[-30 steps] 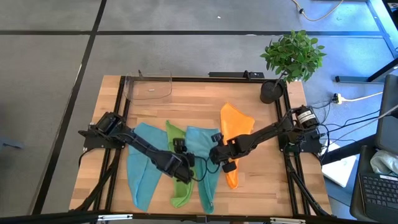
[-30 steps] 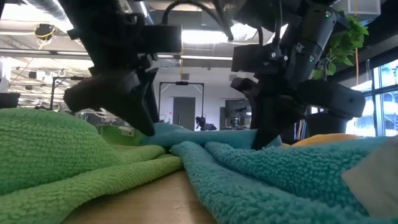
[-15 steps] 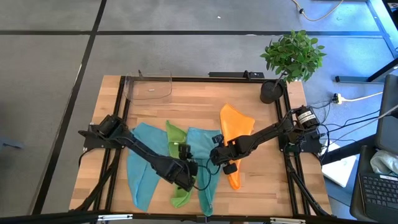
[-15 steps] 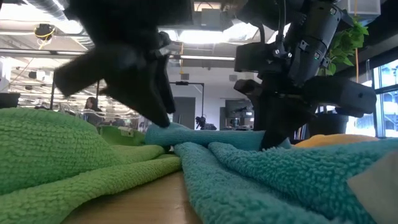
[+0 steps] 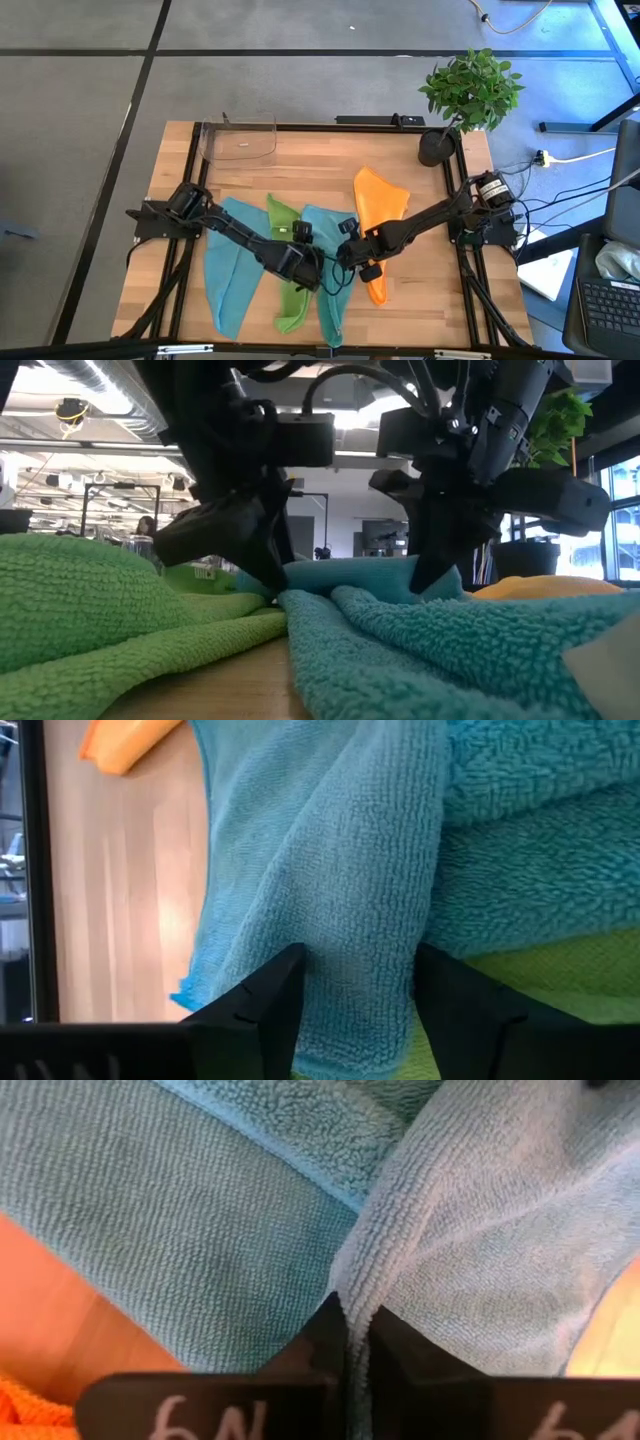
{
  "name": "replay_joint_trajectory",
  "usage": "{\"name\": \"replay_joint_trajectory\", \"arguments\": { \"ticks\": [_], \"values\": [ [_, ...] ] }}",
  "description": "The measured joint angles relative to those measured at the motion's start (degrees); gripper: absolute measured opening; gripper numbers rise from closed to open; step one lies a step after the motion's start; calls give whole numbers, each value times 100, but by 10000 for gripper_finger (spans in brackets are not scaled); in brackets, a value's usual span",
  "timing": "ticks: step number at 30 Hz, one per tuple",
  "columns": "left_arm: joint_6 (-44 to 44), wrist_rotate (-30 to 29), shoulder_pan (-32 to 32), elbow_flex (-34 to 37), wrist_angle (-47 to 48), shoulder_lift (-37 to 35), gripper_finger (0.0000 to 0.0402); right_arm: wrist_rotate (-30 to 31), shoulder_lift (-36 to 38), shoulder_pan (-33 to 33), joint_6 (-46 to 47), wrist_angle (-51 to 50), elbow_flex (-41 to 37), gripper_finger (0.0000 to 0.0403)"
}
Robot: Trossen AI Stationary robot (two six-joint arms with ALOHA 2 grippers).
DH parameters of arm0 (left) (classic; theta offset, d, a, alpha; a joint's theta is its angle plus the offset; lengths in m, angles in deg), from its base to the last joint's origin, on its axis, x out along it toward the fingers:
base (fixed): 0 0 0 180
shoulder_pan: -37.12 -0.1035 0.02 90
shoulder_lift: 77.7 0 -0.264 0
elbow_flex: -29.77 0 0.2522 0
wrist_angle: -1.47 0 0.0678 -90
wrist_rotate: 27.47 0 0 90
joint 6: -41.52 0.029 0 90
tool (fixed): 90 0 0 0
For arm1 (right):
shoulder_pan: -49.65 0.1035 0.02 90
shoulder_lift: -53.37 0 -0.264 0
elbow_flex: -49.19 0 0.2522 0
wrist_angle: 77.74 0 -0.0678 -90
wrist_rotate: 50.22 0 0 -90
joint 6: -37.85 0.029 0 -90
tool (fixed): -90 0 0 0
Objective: Fold microfiber towels
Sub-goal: Put the light blue microfiber cloth into the transparent bin
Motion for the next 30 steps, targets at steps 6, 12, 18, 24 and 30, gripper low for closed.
{"name": "replay_joint_trajectory", "arguments": {
  "ticks": [6,12,18,24,30],
  "values": [
    [0,-379,106,-74,229,-2,172,110,0,70,-22,-97,2,12],
    [-9,-664,176,-347,571,-7,142,309,114,89,-165,-121,2,17],
    [-4,-275,63,-376,597,-11,86,491,438,87,-317,-129,2,12],
    [-58,-234,55,-446,1038,-45,11,574,682,61,-398,-165,4,13],
    [-197,-381,55,-779,1758,-50,3,621,686,30,-476,-171,4,12]
  ]
}}
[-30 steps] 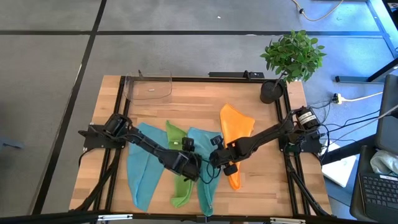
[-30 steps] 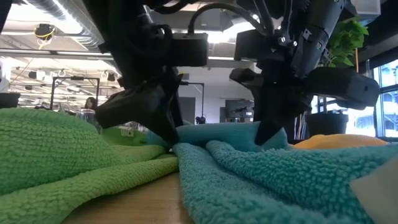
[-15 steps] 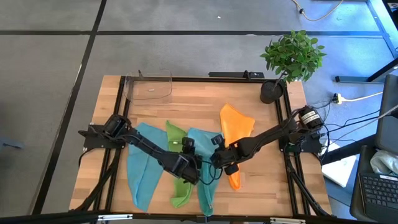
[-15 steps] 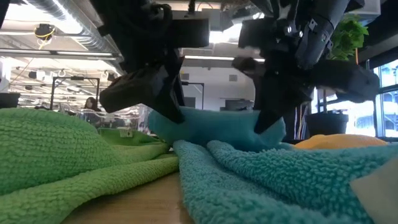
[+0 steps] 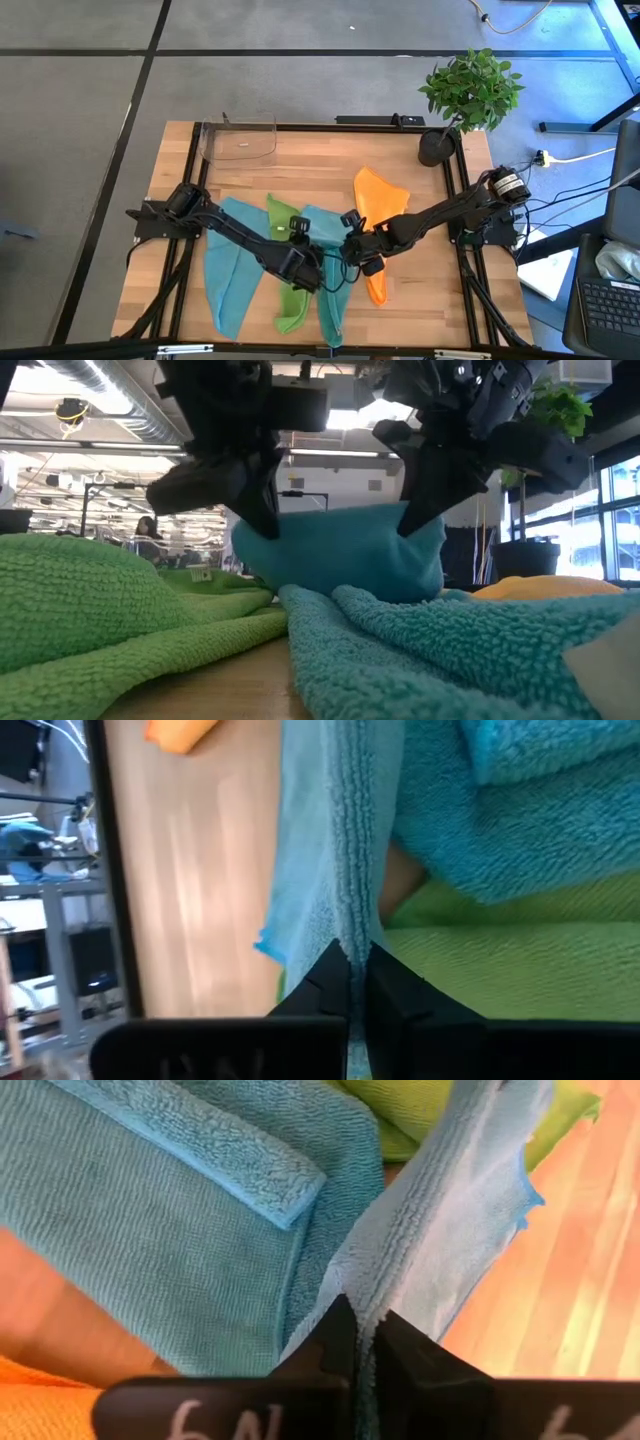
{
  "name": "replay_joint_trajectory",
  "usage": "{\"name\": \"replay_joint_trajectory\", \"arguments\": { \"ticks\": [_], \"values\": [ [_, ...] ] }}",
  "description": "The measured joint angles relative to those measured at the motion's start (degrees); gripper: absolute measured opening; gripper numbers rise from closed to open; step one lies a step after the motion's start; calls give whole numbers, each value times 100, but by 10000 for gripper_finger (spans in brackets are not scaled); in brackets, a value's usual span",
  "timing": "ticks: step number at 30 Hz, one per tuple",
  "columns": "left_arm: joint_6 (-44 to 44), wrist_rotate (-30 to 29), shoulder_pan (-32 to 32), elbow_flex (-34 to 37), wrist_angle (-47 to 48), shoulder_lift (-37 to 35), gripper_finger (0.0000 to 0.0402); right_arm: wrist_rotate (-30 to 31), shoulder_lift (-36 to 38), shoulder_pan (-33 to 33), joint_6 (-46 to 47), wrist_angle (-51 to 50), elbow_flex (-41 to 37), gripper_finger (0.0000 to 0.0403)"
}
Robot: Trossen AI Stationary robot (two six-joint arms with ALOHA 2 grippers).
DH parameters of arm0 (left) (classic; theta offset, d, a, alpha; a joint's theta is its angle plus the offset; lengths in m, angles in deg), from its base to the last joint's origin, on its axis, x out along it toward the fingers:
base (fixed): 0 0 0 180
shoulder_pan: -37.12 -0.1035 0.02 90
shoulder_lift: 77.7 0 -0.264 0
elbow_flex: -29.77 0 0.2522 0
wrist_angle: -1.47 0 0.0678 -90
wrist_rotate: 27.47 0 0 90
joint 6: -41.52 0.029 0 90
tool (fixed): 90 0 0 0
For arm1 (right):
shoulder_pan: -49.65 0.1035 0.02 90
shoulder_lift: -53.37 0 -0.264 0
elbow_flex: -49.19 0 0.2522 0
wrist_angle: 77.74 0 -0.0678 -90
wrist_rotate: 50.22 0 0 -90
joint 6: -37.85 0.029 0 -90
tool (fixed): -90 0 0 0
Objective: Fold microfiber towels
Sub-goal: Put the light blue microfiber cloth into the transparent bin
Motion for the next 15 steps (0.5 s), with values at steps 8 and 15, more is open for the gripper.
{"name": "replay_joint_trajectory", "arguments": {
  "ticks": [8,15],
  "values": [
    [-22,-362,-87,-465,1131,0,1,629,131,-84,-488,129,2,15],
    [-999,-914,-160,-646,2797,-65,1,948,534,-423,-1112,887,13,11]
  ]
}}
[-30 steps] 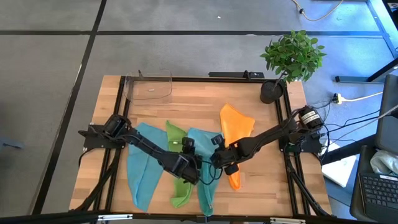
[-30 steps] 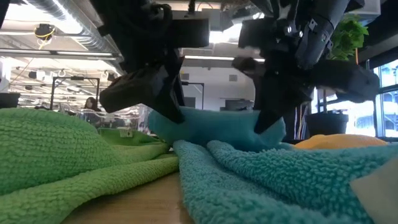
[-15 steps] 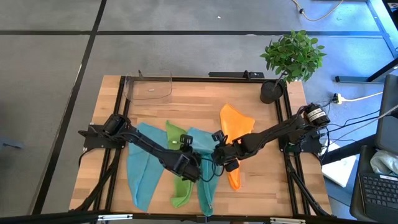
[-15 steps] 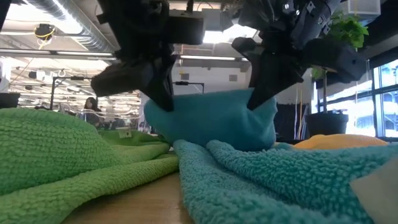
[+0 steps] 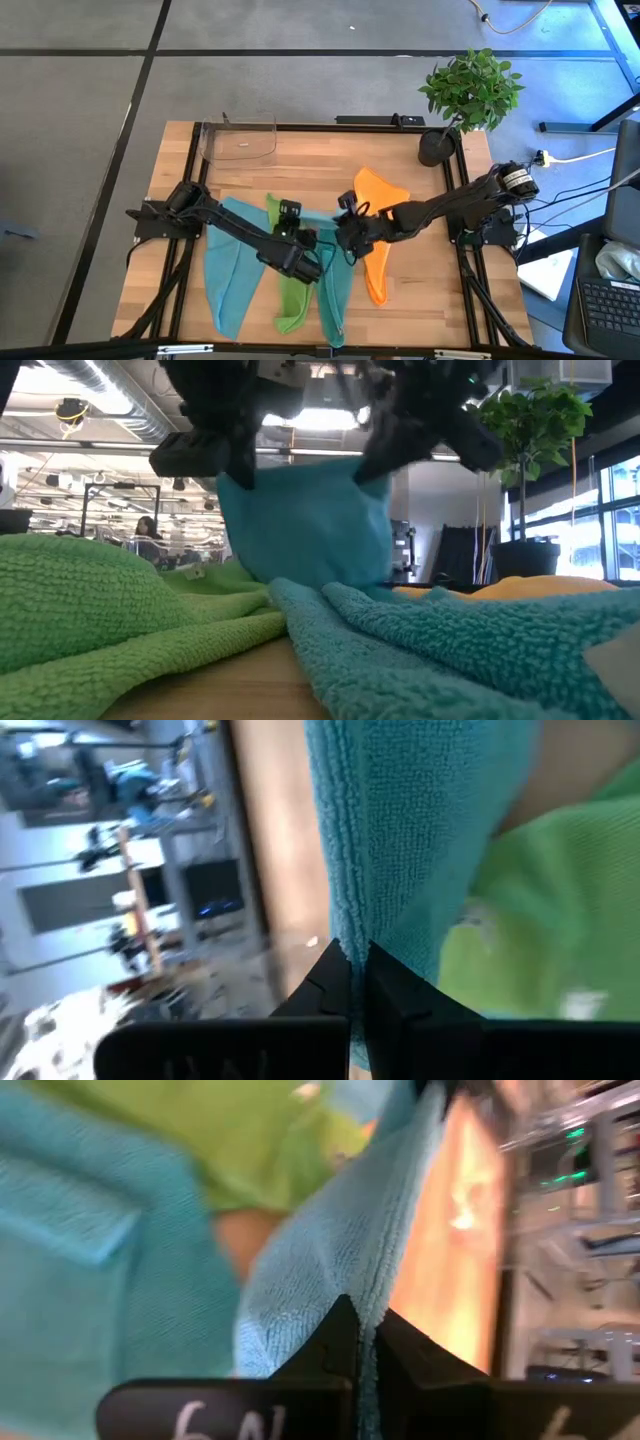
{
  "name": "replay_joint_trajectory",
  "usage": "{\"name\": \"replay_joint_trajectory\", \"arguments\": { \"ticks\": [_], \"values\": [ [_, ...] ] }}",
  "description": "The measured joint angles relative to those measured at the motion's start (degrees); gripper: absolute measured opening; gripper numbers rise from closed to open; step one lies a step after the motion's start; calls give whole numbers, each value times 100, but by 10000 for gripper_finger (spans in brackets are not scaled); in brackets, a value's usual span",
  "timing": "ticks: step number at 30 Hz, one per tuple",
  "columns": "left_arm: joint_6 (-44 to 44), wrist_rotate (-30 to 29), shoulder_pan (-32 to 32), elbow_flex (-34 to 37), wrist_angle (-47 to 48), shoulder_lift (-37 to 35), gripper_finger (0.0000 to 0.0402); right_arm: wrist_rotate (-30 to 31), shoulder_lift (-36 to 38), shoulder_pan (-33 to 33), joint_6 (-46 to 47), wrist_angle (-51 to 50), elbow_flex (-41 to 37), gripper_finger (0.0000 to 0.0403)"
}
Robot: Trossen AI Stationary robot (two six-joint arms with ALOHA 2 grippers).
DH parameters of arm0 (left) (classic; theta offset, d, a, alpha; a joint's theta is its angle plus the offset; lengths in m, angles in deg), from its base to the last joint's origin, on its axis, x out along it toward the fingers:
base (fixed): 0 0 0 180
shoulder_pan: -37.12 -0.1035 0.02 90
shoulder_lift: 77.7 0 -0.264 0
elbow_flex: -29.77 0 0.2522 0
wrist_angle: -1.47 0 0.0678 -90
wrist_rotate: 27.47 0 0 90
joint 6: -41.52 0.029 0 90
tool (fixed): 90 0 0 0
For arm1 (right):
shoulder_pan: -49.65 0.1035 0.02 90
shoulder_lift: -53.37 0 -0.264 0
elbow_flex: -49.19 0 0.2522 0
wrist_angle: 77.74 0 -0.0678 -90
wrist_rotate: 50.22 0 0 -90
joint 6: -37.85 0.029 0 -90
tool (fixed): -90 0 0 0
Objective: Fold microfiber towels
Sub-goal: Put the light blue microfiber cloth into the transparent bin
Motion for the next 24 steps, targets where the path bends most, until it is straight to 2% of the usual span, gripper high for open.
{"name": "replay_joint_trajectory", "arguments": {
  "ticks": [4,11,18,24],
  "values": [
    [-427,-172,8,4,515,-279,0,-84,183,-294,-445,449,-2,14],
    [-756,-376,-23,635,379,-1348,0,-742,222,-849,-981,1119,-2,12],
    [-672,-406,-251,1607,-234,-2427,0,-1465,191,-1290,-1588,2182,-7,13],
    [-369,-452,-599,2012,-313,-3020,0,-2121,-135,-1849,-1770,2709,76,21]
  ]
}}
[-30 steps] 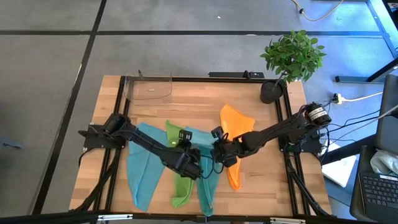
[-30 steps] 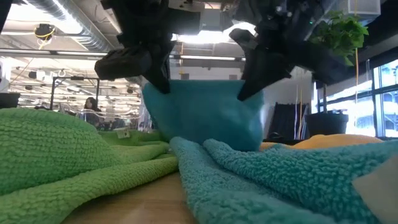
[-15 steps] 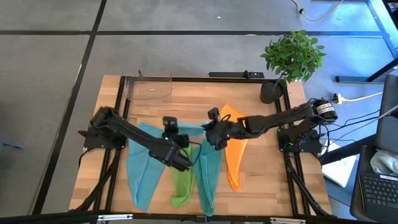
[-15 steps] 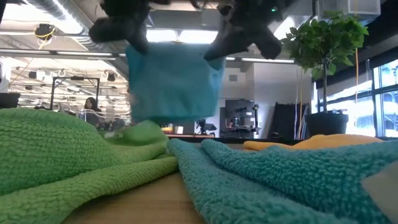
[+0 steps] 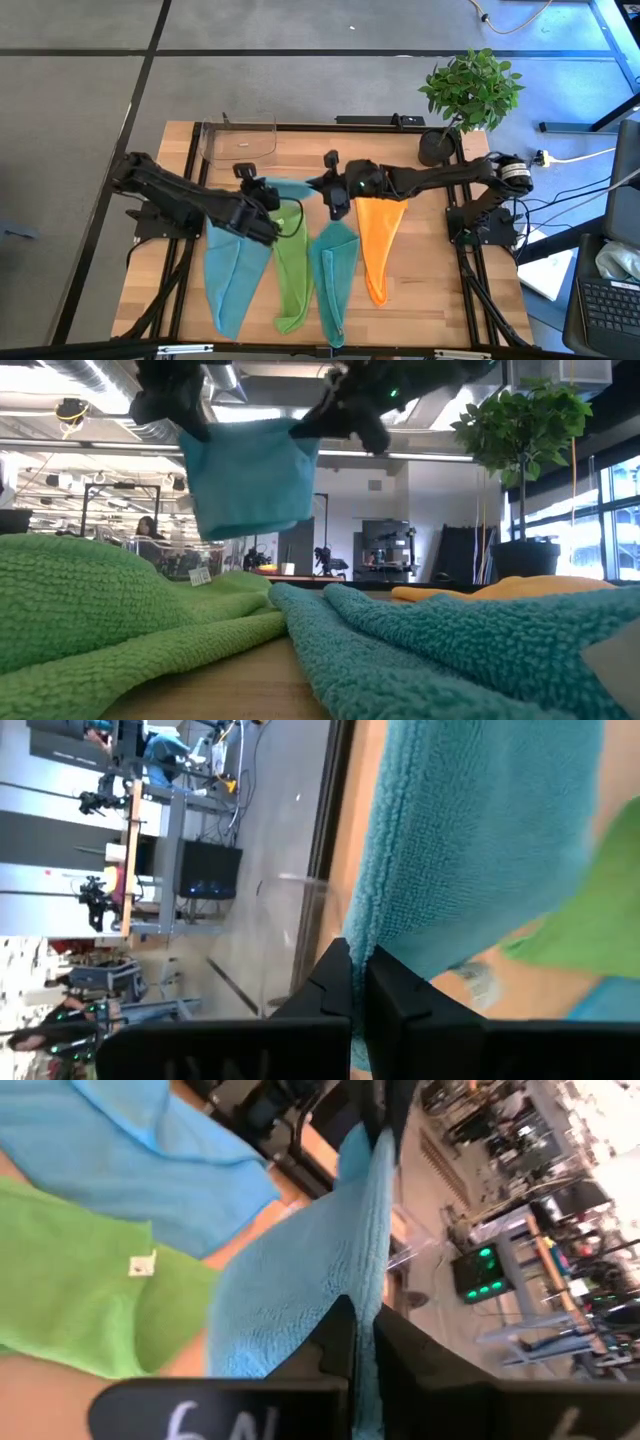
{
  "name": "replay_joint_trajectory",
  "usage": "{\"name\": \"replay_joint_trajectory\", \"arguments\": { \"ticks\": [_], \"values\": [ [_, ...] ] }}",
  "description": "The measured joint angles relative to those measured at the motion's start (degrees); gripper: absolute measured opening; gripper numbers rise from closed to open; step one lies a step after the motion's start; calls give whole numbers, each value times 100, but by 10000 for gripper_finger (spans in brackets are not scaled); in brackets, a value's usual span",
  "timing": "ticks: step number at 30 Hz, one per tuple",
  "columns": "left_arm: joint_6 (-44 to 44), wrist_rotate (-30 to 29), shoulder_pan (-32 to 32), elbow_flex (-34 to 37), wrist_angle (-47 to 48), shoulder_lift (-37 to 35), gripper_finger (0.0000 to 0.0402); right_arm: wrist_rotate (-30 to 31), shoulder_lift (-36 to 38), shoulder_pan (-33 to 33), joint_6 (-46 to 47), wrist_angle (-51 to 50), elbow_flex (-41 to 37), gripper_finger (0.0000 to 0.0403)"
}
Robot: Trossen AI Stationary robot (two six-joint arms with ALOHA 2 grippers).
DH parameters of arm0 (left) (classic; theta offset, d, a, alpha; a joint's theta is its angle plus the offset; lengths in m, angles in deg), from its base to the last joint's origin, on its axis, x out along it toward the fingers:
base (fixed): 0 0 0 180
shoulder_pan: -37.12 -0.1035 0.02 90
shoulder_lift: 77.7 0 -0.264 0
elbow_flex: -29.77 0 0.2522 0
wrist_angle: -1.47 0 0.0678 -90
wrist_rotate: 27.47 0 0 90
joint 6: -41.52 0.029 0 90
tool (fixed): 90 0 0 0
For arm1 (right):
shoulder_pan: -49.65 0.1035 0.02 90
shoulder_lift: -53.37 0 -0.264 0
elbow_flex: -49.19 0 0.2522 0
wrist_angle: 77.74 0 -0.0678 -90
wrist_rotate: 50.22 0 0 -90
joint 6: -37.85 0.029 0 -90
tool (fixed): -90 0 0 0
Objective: Fold microfiber towels
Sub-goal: Put the light blue microfiber cloth into the transparent bin
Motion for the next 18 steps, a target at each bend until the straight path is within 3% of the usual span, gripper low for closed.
{"name": "replay_joint_trajectory", "arguments": {
  "ticks": [8,18],
  "values": [
    [522,48,-856,159,203,-442,0,-123,-841,-518,-500,-254,1162,18],
    [1030,-151,-2089,346,317,-652,0,-696,-1831,-1149,-593,-840,2680,17]
  ]
}}
